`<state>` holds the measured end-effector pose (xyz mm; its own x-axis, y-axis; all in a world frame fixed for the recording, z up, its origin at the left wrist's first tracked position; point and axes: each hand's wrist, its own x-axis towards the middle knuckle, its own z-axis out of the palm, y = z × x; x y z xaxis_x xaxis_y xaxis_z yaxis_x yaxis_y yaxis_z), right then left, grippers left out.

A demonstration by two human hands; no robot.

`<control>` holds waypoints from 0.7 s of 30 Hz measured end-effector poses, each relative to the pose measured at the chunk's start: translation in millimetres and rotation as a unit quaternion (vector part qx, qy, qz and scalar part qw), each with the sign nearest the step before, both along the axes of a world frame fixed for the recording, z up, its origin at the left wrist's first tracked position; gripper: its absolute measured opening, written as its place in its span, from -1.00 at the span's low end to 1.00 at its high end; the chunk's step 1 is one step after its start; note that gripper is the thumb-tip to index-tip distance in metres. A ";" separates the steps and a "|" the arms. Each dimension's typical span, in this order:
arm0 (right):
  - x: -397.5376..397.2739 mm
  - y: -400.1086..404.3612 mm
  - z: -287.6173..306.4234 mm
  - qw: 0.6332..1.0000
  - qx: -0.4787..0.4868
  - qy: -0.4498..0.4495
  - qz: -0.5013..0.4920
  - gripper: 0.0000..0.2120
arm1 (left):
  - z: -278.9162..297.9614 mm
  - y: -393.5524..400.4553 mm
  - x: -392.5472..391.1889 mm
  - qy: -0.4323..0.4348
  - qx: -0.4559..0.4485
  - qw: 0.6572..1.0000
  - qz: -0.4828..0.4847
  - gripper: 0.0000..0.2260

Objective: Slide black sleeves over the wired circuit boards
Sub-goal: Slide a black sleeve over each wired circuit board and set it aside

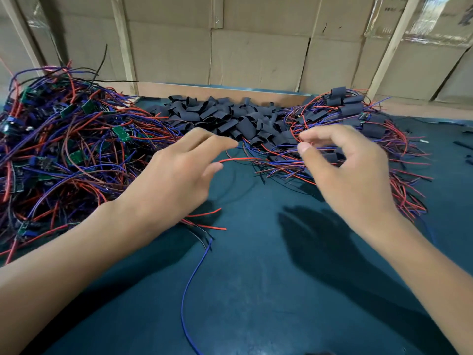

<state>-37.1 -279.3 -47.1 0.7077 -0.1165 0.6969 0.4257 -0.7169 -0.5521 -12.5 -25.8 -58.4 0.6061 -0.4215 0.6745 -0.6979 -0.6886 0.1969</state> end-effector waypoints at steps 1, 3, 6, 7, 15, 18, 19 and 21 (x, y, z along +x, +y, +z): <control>-2.3 3.8 -0.9 0.999 -0.001 0.013 0.038 -0.82 | -0.7 -2.9 -2.7 -0.019 -0.009 0.999 -0.026 -0.64; -6.4 10.5 -3.5 0.988 -0.013 0.067 0.135 -0.66 | -3.8 -6.8 -5.1 -0.047 -0.022 0.996 -0.069 -0.64; -7.1 16.0 -11.3 0.969 -0.054 0.122 0.207 -0.60 | -9.0 -9.2 -5.2 -0.066 -0.026 0.991 -0.115 -0.64; -6.0 16.5 -14.0 0.970 -0.070 0.119 0.200 -0.63 | -10.3 -9.4 -5.0 -0.068 -0.024 0.989 -0.126 -0.66; 1.4 14.6 -20.8 0.965 -0.171 0.067 0.186 -0.81 | -12.3 -4.8 0.9 -0.064 -0.002 0.972 -0.226 -0.65; 3.9 13.6 -19.6 0.972 -0.199 0.029 0.122 -0.78 | -12.7 -5.3 -0.8 -0.016 -0.005 0.979 -0.201 -0.51; 4.8 12.4 -18.1 0.975 -0.202 0.019 0.094 -0.77 | -12.6 -5.9 -0.8 0.007 -0.015 0.984 -0.176 -0.47; 6.4 7.2 -15.5 0.979 -0.196 0.015 0.054 -0.77 | -12.3 -4.5 1.3 0.043 -0.039 0.990 -0.127 -0.44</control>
<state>-30.6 -272.1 -62.6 0.7213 0.2329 0.6523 0.4987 -0.8282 -0.2557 -11.2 -30.3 -70.6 0.5443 -0.5169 0.6607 -0.8248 -0.4735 0.3091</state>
